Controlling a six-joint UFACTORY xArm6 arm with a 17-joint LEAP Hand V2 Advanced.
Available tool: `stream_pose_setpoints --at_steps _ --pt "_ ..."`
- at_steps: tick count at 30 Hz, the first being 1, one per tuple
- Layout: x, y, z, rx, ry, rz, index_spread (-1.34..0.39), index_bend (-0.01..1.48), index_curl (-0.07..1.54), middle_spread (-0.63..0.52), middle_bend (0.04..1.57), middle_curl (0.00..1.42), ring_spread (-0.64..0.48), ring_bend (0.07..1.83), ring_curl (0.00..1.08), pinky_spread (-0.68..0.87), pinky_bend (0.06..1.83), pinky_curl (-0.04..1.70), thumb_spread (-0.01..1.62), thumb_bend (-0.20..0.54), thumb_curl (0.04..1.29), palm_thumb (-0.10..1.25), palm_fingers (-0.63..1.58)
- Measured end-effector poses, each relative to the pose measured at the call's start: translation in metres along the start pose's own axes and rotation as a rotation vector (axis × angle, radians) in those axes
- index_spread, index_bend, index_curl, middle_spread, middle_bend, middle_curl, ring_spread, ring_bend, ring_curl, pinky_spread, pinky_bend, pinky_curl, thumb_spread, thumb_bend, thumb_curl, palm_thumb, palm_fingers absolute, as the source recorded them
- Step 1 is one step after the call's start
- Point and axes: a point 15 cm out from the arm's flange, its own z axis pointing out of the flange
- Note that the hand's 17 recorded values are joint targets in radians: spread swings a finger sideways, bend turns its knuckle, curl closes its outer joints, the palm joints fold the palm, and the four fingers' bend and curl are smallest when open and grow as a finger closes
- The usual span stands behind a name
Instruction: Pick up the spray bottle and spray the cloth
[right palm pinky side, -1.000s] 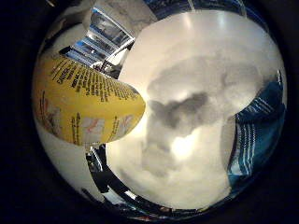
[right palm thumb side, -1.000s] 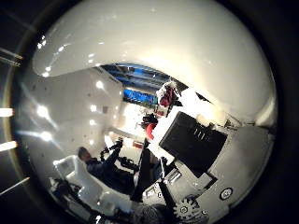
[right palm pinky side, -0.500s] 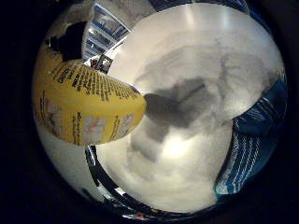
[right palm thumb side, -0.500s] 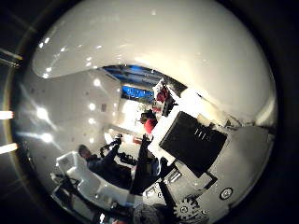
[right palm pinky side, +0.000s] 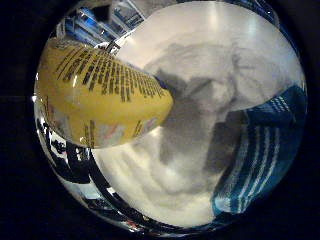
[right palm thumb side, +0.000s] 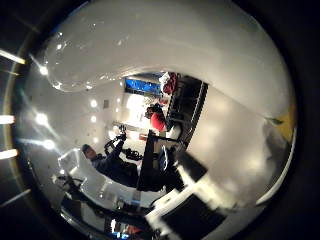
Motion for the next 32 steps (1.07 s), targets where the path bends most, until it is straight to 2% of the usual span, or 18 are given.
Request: stream_pose_setpoints --at_steps 2,9,23,32 --pt "0.0 0.001 -0.004 -0.012 0.01 -0.007 -0.5 0.13 0.38 -0.01 0.21 0.33 0.03 0.4 0.27 0.32 0.45 0.53 0.99 -0.037 0.37 0.59 -0.08" --pt "0.01 -0.003 -0.03 0.001 0.046 -0.02 -0.48 0.14 0.28 0.0 0.17 0.3 0.05 0.33 0.26 0.36 0.42 0.44 0.97 -0.031 0.33 0.56 -0.05" --pt "0.052 0.001 -0.129 0.069 0.16 -0.009 -0.48 0.16 0.25 0.0 0.18 0.28 0.05 0.33 0.27 0.36 0.45 0.37 0.96 -0.028 0.3 0.56 -0.01" --pt "0.056 0.033 -0.18 0.065 0.205 0.007 -0.48 0.17 0.27 -0.01 0.19 0.29 0.05 0.32 0.27 0.36 0.44 0.34 0.96 -0.028 0.3 0.56 0.02"
